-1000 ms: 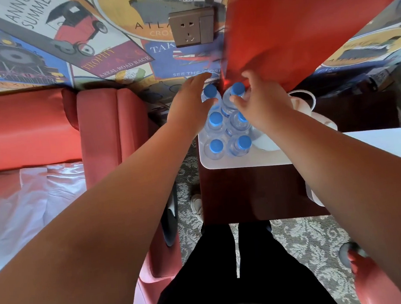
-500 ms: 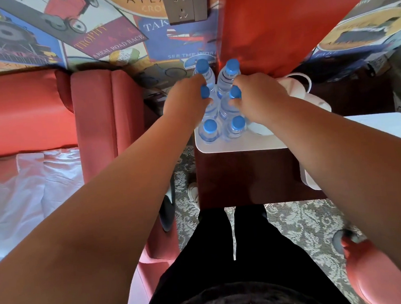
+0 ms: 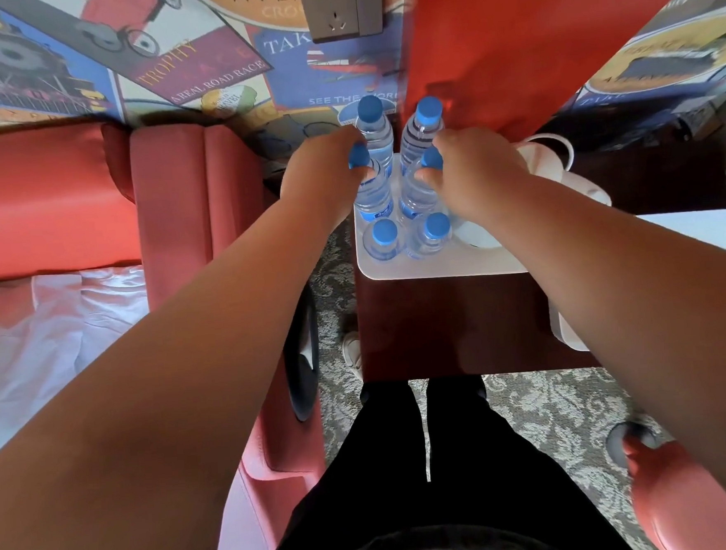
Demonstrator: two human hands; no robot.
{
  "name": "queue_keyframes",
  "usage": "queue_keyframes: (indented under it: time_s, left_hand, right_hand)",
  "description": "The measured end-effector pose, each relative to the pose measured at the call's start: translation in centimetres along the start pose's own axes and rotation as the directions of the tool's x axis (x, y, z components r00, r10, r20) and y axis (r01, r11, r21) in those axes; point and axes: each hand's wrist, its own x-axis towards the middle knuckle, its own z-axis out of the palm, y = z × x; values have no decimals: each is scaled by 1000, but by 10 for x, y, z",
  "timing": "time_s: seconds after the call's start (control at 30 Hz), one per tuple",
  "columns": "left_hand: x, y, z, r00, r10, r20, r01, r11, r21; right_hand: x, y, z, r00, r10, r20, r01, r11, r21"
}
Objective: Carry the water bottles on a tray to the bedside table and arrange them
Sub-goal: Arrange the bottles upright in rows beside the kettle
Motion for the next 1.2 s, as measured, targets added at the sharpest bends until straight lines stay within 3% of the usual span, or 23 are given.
queue_keyframes:
  time_s: [0.4, 0.9, 1.0, 1.07, 1.13, 1.2]
  left_hand:
    - [-2, 10, 9, 992, 71, 101, -75, 996, 37]
    - [-20, 8, 10, 990, 78, 116, -75, 997, -29]
    - [-36, 8, 14, 996, 60, 65, -50, 988, -148]
    - [-56, 7, 18, 998, 63, -27, -67, 976, -208]
    - [-79, 5, 26, 990, 81, -119, -108, 966, -236]
    - [-100, 4, 34, 989, 86, -120, -113, 966, -232]
  right_hand:
    - [-2, 3, 8, 993, -100, -62, 101, 995, 14]
    - [-18, 5, 13, 998, -23, -65, 23, 1000, -4]
    - [-36, 6, 13, 987, -5, -158, 21, 995, 102]
    - [-54, 9, 18, 977, -67, -204, 98, 985, 145]
    - [-69, 13, 26, 974, -174, -144, 190, 975, 112]
    - [-79, 18, 37, 974, -220, -61, 225, 971, 78]
